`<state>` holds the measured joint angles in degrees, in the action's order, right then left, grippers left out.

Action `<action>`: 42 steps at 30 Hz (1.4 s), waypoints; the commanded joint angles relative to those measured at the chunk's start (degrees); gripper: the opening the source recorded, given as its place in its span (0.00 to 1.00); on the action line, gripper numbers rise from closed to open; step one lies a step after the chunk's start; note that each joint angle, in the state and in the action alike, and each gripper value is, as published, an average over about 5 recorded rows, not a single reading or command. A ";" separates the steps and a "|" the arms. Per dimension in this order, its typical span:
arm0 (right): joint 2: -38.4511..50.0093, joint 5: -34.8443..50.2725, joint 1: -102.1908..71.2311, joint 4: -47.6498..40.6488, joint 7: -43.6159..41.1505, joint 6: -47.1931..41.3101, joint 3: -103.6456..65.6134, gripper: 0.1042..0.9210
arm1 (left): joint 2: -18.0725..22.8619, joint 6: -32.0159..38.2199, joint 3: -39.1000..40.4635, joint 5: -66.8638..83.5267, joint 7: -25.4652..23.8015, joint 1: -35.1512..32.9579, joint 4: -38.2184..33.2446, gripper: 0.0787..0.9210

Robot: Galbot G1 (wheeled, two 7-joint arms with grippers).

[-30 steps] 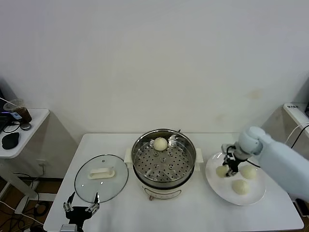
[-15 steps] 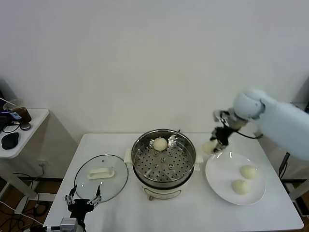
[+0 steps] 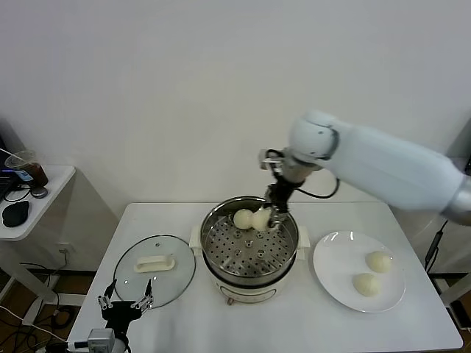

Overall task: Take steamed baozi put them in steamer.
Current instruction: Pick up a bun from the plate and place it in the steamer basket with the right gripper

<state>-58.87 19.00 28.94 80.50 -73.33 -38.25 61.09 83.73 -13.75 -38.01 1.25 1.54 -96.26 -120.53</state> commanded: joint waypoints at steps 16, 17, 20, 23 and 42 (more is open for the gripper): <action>-18.22 -9.11 -9.75 -12.31 6.39 -3.40 1.05 0.48 | 0.22 -0.43 0.07 1.67 -0.17 0.60 0.05 0.88; -18.42 -9.35 -9.83 -12.56 6.38 -3.39 0.92 0.48 | 0.25 -0.44 0.11 1.65 -0.16 0.64 0.11 0.88; -18.95 -9.97 -10.01 -13.21 6.34 -3.38 0.48 0.50 | 0.35 -0.48 0.19 1.63 -0.16 0.72 0.18 0.88; -19.12 -9.77 -10.06 -13.24 6.26 -3.38 0.03 0.58 | 0.48 -0.54 0.24 1.61 -0.18 0.79 0.12 0.88; 9.03 -3.79 1.90 3.16 -1.21 5.78 -6.47 0.88 | 0.69 -1.48 -0.33 1.47 -0.88 -0.03 -1.51 0.88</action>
<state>-66.69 13.36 24.51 75.46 -70.01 -38.65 58.30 84.45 -15.20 -38.30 2.76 0.69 -96.22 -121.64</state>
